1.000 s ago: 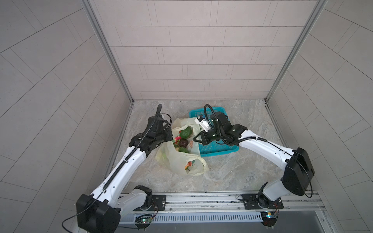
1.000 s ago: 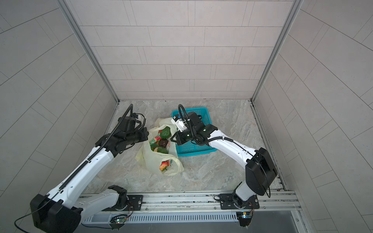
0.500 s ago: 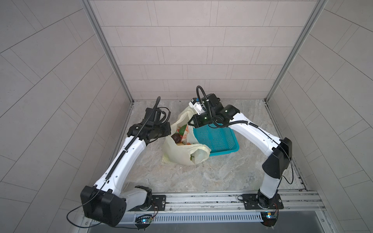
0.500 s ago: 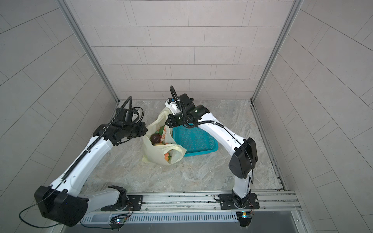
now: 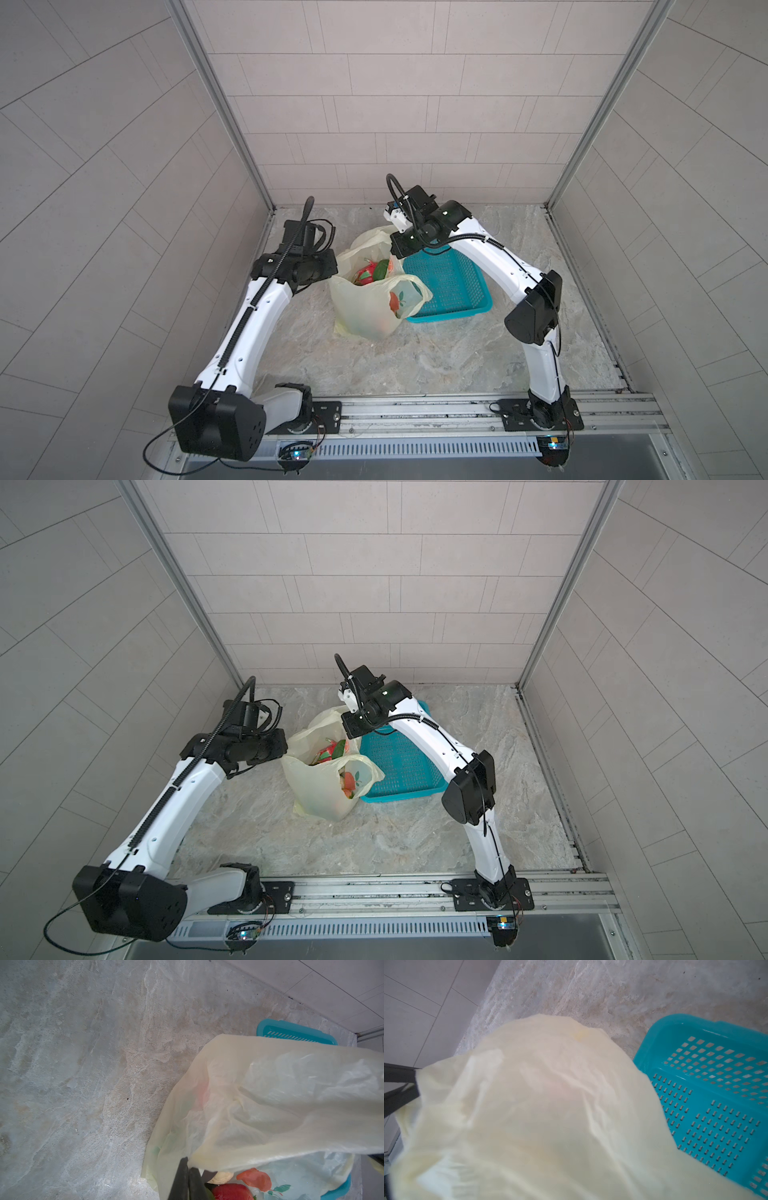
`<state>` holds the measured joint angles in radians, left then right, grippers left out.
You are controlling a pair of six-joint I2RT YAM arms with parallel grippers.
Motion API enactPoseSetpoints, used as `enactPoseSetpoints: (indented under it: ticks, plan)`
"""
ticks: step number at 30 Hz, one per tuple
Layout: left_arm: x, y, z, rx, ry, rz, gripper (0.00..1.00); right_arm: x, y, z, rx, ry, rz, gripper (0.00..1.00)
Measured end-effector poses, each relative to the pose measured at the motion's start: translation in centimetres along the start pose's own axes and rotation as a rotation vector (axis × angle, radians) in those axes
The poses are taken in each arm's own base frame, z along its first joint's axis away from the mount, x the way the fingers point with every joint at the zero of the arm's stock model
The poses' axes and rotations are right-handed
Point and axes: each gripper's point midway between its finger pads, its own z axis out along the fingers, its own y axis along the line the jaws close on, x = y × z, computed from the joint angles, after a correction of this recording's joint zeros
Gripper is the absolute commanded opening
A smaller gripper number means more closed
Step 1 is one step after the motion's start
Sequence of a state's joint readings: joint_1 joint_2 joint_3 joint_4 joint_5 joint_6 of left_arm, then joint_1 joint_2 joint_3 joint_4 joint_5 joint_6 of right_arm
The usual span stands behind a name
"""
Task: Place the fruits into the plastic bag
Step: Move the bin to the top-center of the table.
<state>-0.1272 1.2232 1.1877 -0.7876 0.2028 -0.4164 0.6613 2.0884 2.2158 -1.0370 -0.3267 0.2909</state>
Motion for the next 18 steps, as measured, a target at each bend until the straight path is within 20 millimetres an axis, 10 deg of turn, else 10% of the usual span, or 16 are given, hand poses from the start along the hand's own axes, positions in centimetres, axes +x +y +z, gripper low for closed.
enactPoseSetpoints:
  ticks: [18]
  plan:
    - [4.0, -8.7, 5.8, 0.141, 0.093, 0.126, 0.0, 3.7, -10.6, -1.7, 0.37, 0.121, 0.076, 0.0]
